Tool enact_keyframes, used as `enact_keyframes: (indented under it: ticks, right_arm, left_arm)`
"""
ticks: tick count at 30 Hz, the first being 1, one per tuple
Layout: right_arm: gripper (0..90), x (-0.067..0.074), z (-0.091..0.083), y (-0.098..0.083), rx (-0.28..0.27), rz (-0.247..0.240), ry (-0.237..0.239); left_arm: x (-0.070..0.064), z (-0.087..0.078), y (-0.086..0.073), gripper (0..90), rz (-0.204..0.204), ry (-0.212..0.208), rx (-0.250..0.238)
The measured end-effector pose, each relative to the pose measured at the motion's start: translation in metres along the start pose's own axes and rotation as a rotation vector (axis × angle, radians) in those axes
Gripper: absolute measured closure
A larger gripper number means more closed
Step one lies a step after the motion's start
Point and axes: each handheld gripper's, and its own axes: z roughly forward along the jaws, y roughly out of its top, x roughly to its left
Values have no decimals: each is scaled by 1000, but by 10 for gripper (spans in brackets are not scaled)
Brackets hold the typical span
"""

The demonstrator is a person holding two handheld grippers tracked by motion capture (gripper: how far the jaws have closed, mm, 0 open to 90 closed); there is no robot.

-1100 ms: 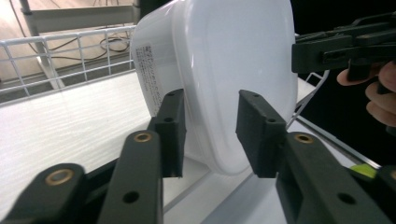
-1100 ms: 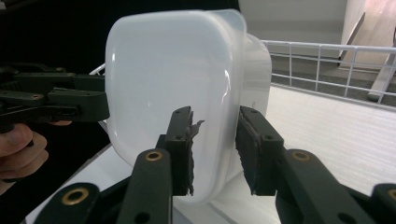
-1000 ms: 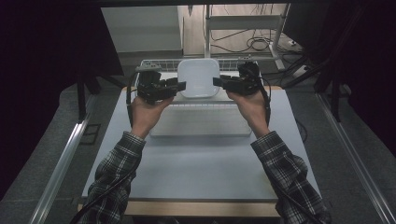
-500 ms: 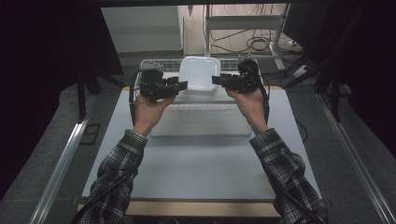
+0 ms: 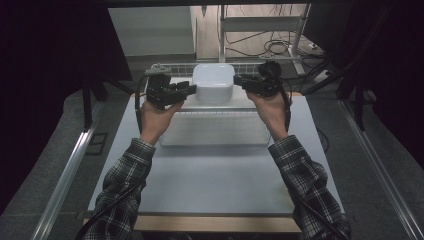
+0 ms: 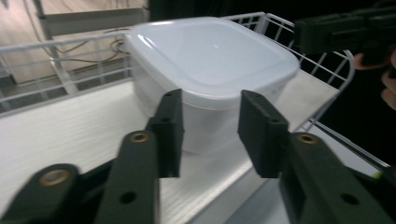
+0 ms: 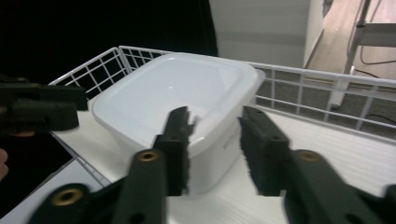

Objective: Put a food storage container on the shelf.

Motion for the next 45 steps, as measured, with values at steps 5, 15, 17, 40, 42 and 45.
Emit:
enact_keyframes:
  ticks: [5,15,17,40,42,45]
  right_arm:
    - [881,2,10,-7,59,-32,-55]
    - [891,1,27,-13,88,-15,-114]
    - [891,-1,28,-13,88,-9,-113]
    - [513,9,-24,-51,82,-118,-32]
    - [473,13,-28,-59,85,-134,-25]
    - [426,16,-35,-71,94,-143,-4]
  left_arm:
    - [12,17,3,812,-28,62,64]
    - [12,35,1,819,-61,66,89]
    - [10,34,0,817,-54,71,91]
    - [-14,-29,-45,445,69,-37,41]
    - [-17,-35,-53,407,81,-53,43]
    - [-24,-44,-66,370,87,-70,46]
